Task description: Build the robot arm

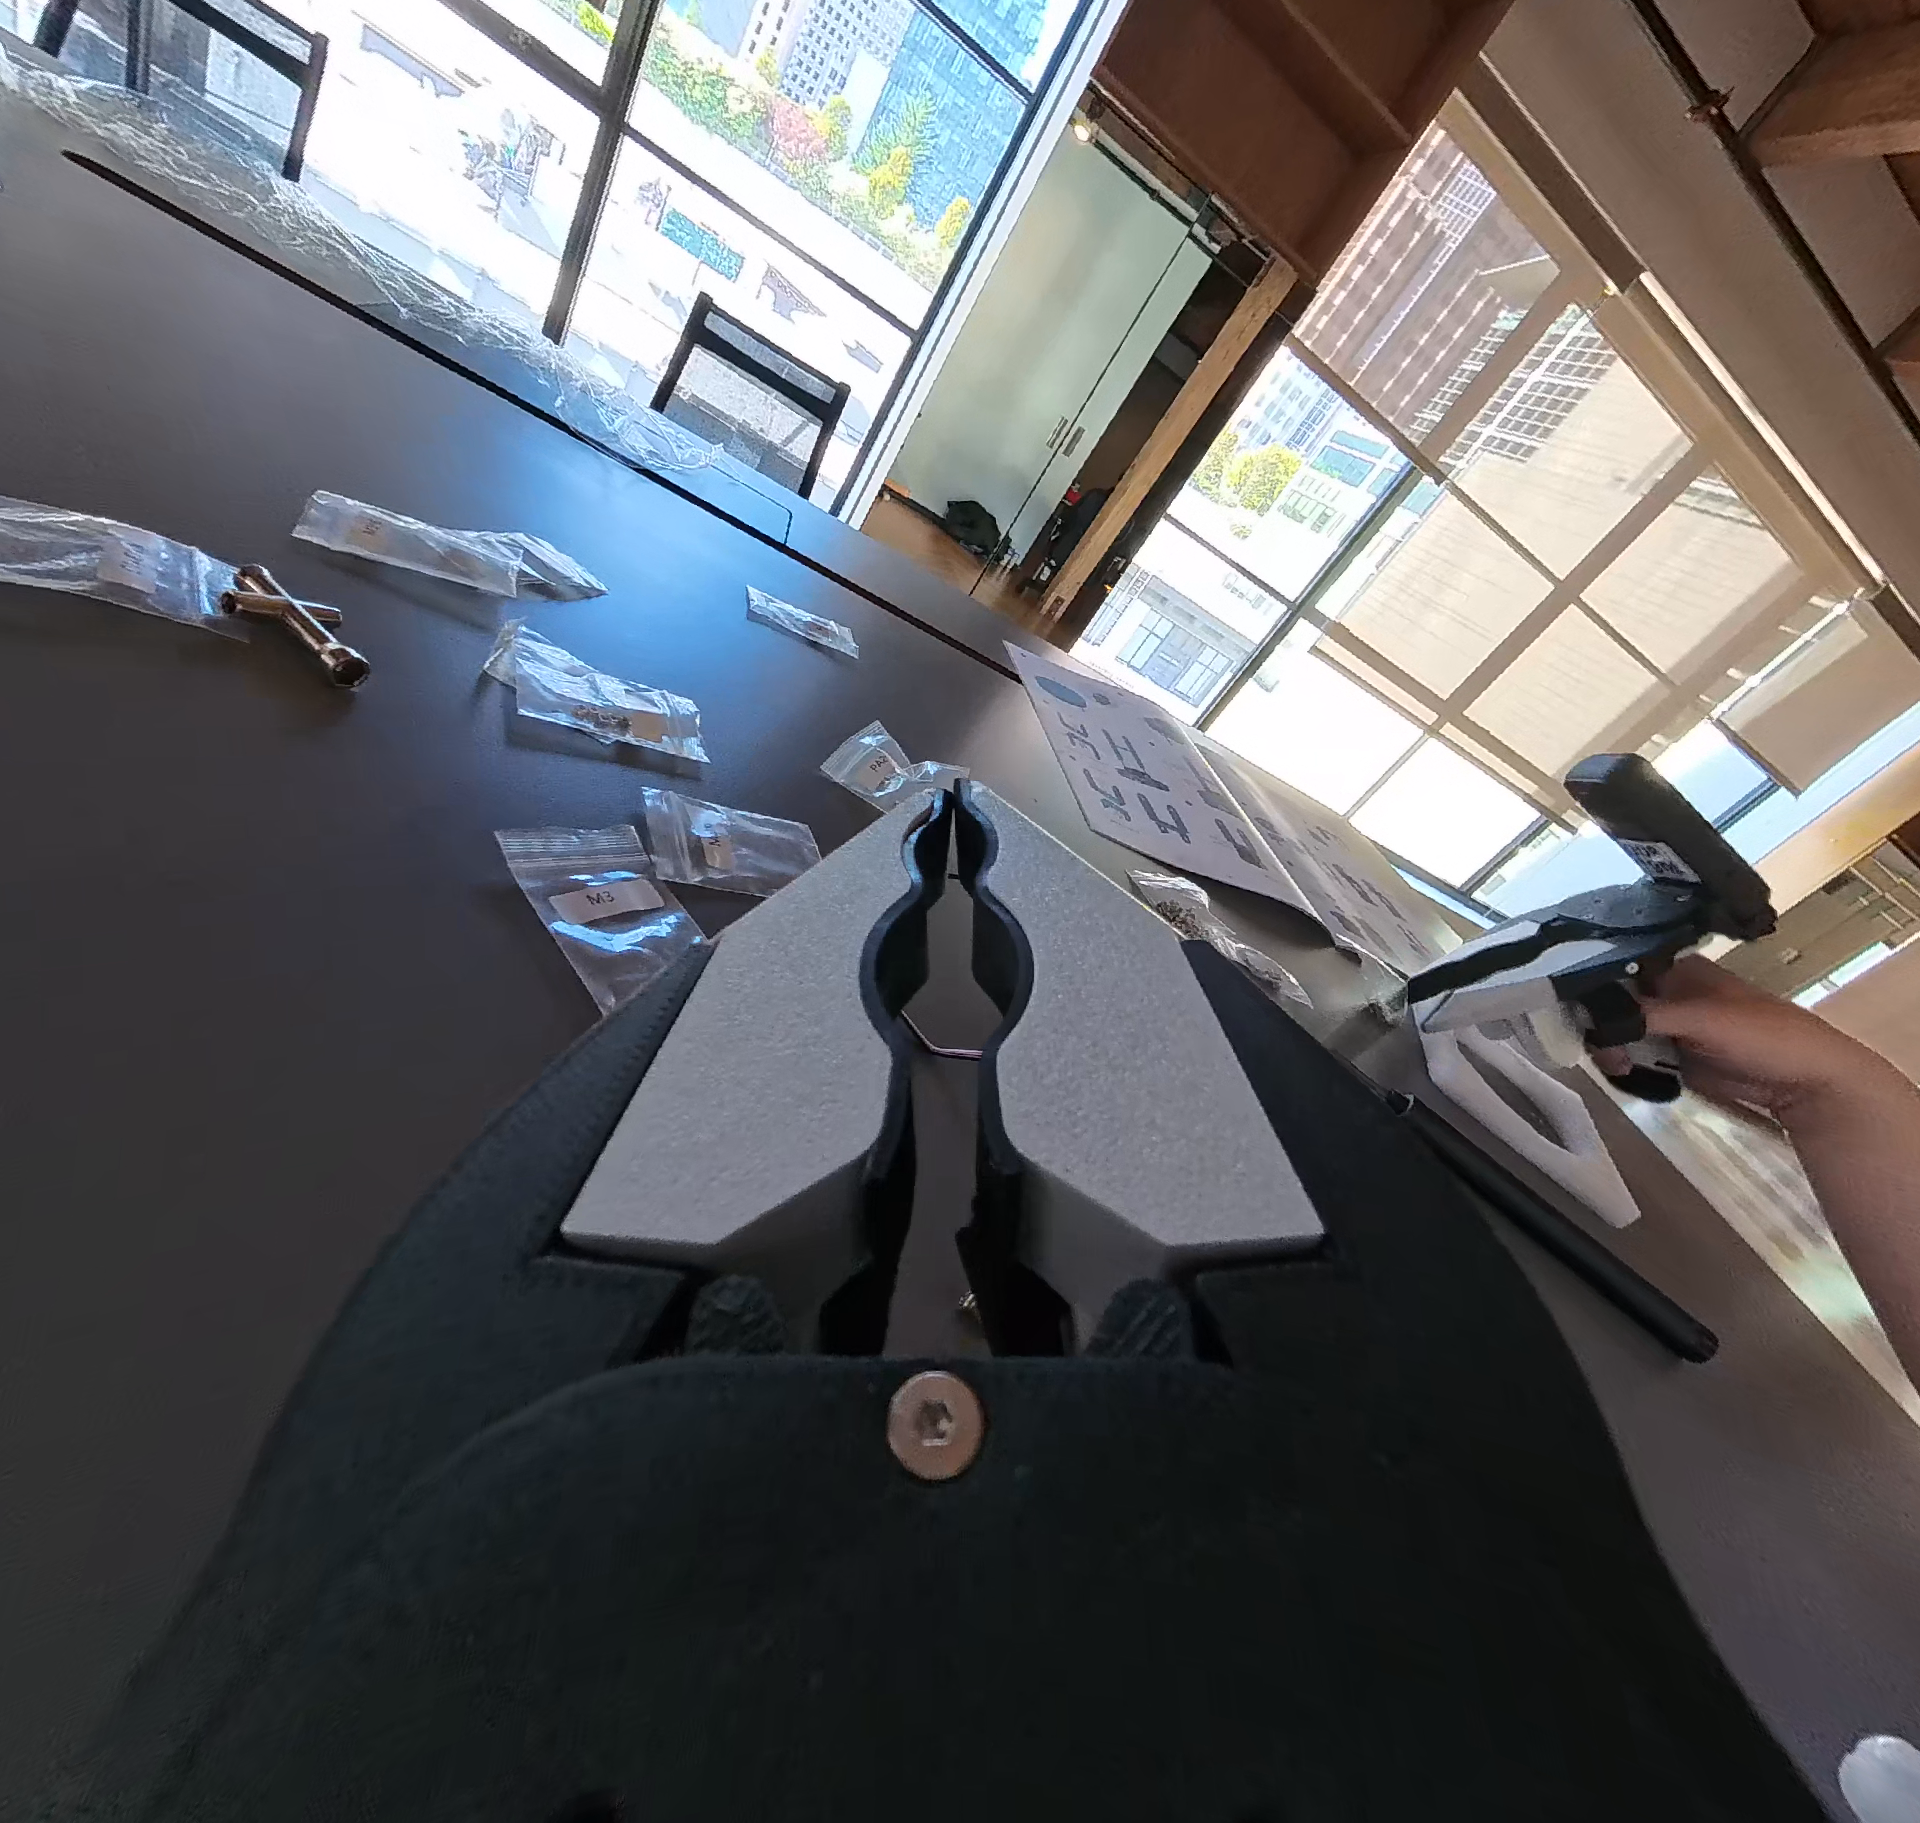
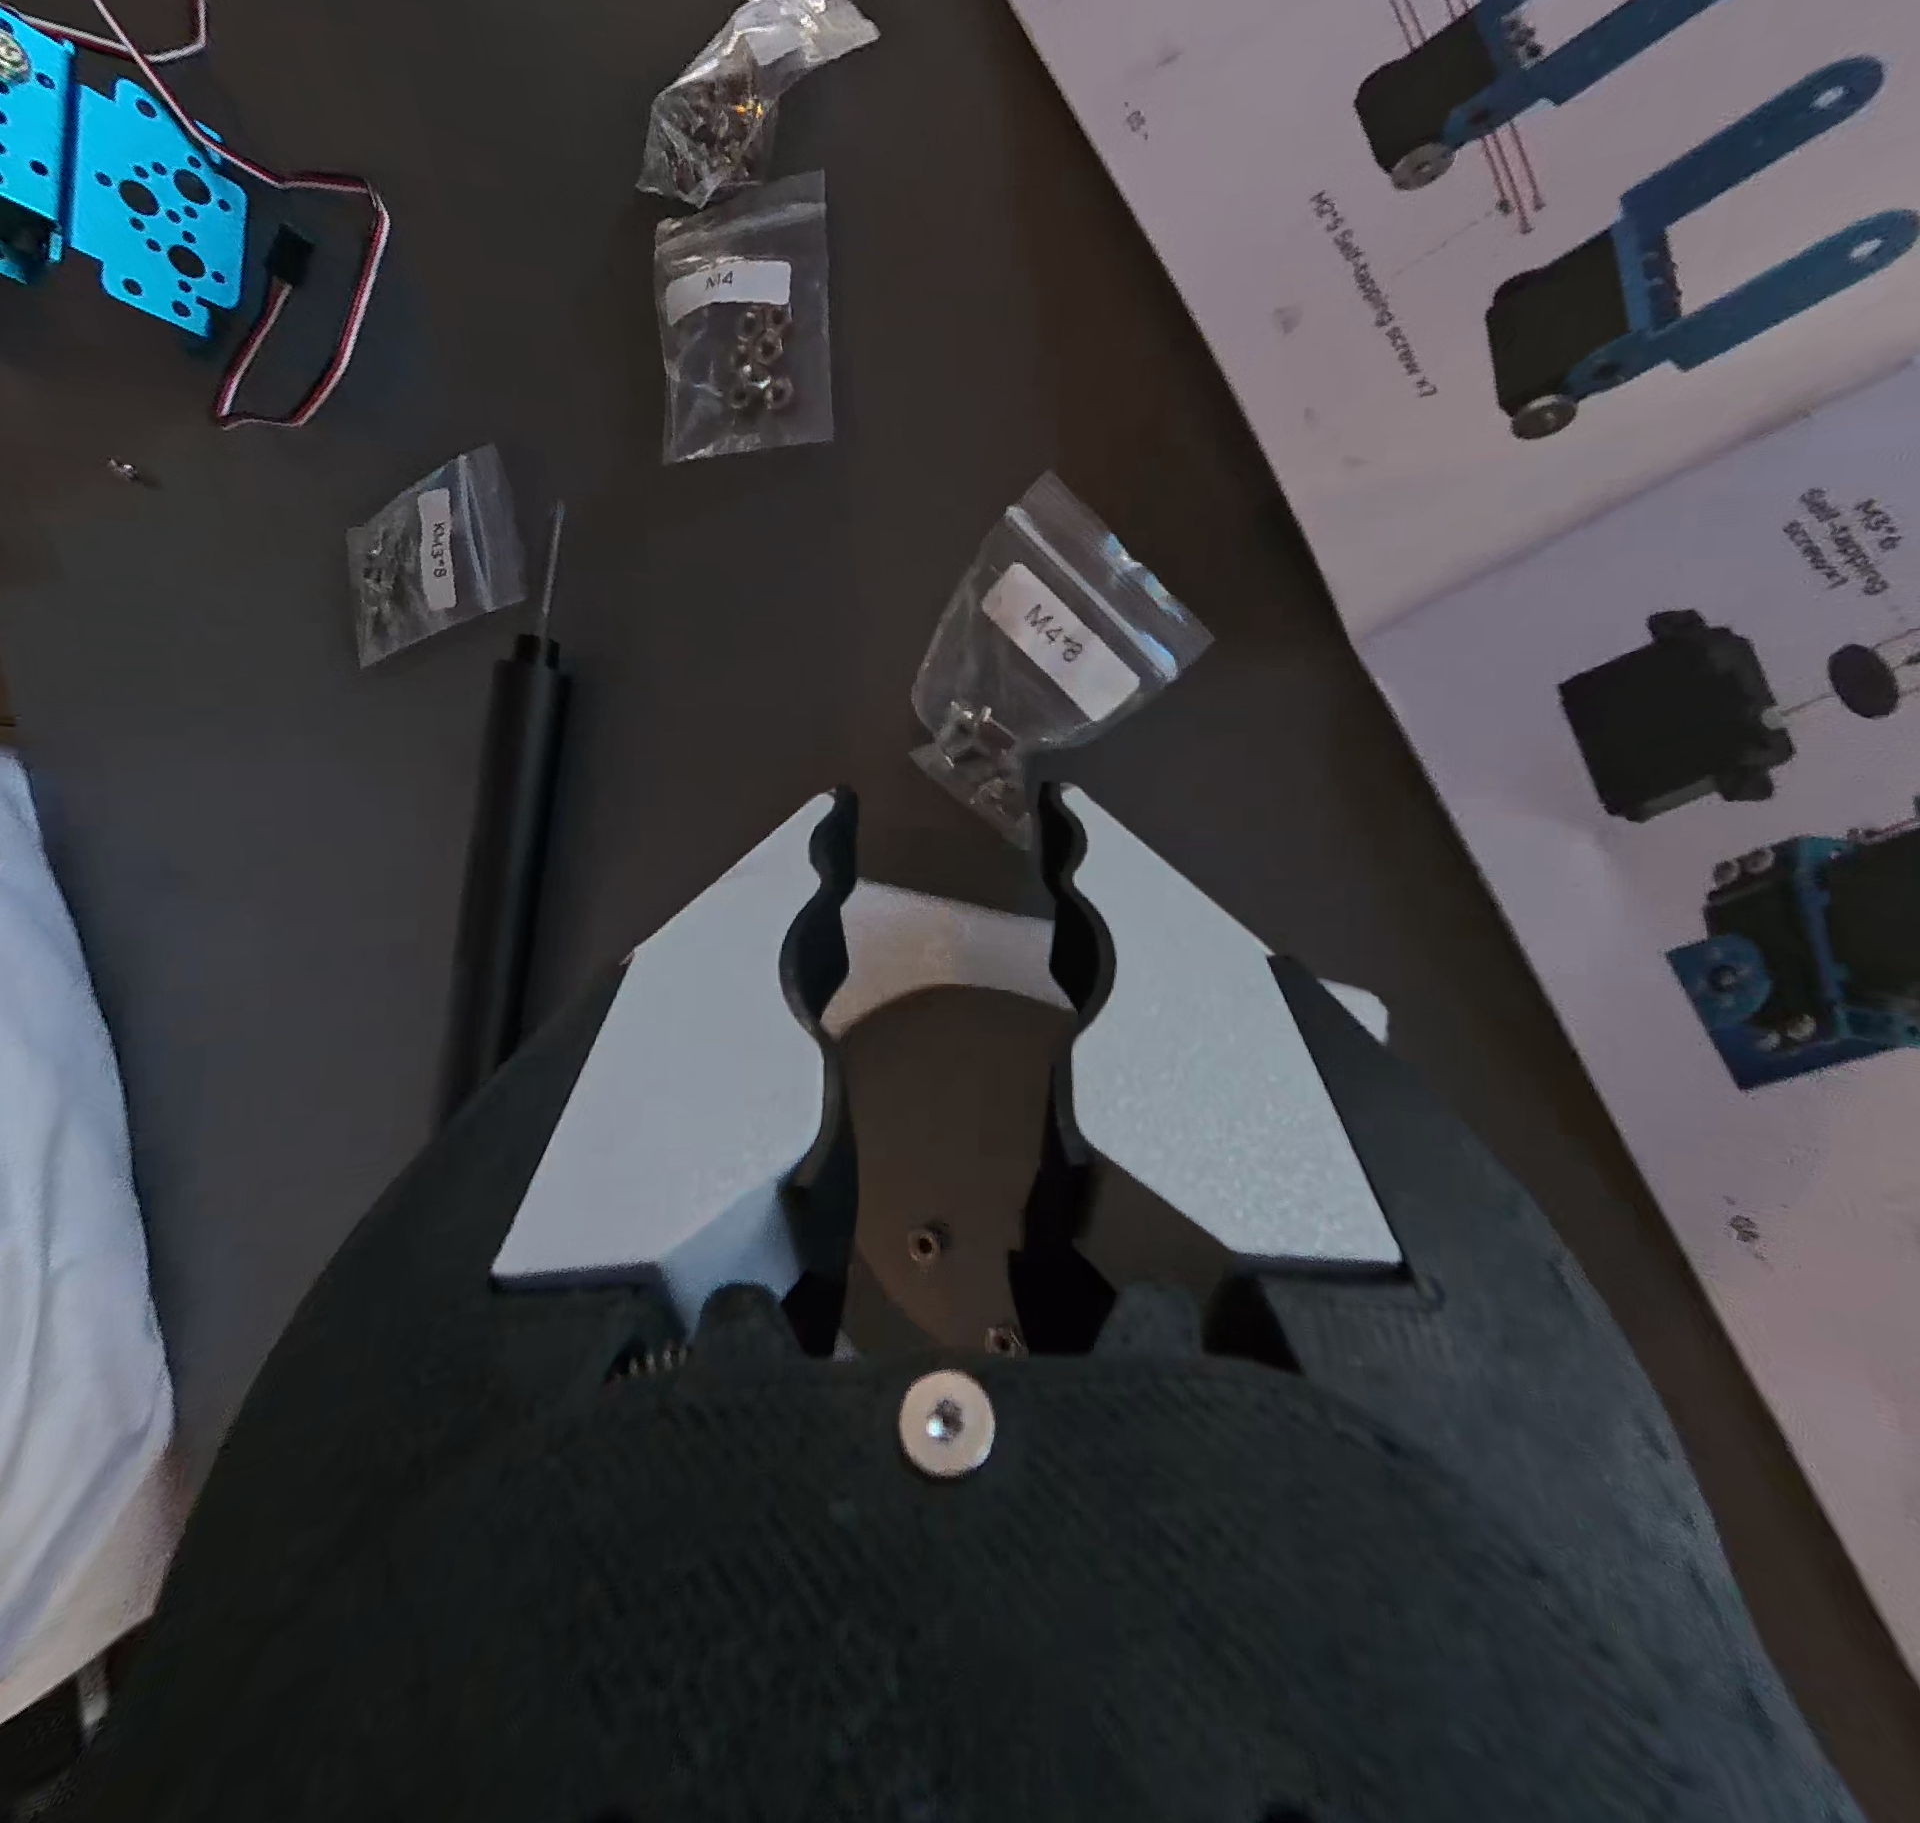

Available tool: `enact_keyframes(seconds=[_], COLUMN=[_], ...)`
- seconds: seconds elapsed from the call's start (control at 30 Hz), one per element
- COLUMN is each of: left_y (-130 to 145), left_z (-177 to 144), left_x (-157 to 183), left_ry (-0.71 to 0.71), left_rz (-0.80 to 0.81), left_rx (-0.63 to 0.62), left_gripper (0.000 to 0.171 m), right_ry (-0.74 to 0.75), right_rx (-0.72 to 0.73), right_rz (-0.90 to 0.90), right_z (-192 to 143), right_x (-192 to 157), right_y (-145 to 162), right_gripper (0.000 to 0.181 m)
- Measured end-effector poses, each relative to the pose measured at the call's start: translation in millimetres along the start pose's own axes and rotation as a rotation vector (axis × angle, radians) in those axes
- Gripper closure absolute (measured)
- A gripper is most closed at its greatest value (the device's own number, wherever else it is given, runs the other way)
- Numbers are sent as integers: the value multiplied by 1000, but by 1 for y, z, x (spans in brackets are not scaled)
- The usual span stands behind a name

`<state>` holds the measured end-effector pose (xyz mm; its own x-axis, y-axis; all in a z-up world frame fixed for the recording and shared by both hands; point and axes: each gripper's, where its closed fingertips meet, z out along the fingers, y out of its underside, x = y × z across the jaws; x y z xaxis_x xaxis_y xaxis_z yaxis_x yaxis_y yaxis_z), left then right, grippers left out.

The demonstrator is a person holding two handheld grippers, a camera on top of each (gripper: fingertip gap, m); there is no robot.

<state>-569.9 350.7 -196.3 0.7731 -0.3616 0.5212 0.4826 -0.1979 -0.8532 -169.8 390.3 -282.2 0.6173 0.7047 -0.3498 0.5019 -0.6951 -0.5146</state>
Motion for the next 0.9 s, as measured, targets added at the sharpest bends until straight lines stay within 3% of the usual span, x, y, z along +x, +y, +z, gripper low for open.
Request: enact_keyframes(seconds=[0.1, 0.2, 0.3, 0.4, 0.47, 0.63, 0.8, 0.9], left_y=[1, 2, 5, 6, 6, 5, 6, 7], left_z=[1, 2, 3, 3, 3, 3, 3, 4], left_x=[-1, -1, -2, -2, -2, -3, -5, -5], left_ry=[-4, -13, -21, -30, -36, -50, -56, -61], left_rz=[-2, 3, 12, 25, 30, 33, 29, 30], left_rx=[-7, -16, -31, -38, -38, -33, -40, -48], left_gripper=[171, 171, 171, 171, 171, 171, 171, 171], right_ry=[-23, -51, -181, -317, -332, -413, -323, -250], right_rx=[-27, 34, 102, 46, -32, -58, 31, 105], right_rz=[-57, -181, -272, -239, -233, -258, -185, -107], right_z=[-9, -16, -14, -6, 2, 5, -9, -34], right_x=[12, 24, 18, 13, 17, 8, 14, 25], right_y=[1, -18, -38, -40, -32, -22, -25, -23], right_gripper=[145, 141, 140, 136, 137, 167, 174, 173])
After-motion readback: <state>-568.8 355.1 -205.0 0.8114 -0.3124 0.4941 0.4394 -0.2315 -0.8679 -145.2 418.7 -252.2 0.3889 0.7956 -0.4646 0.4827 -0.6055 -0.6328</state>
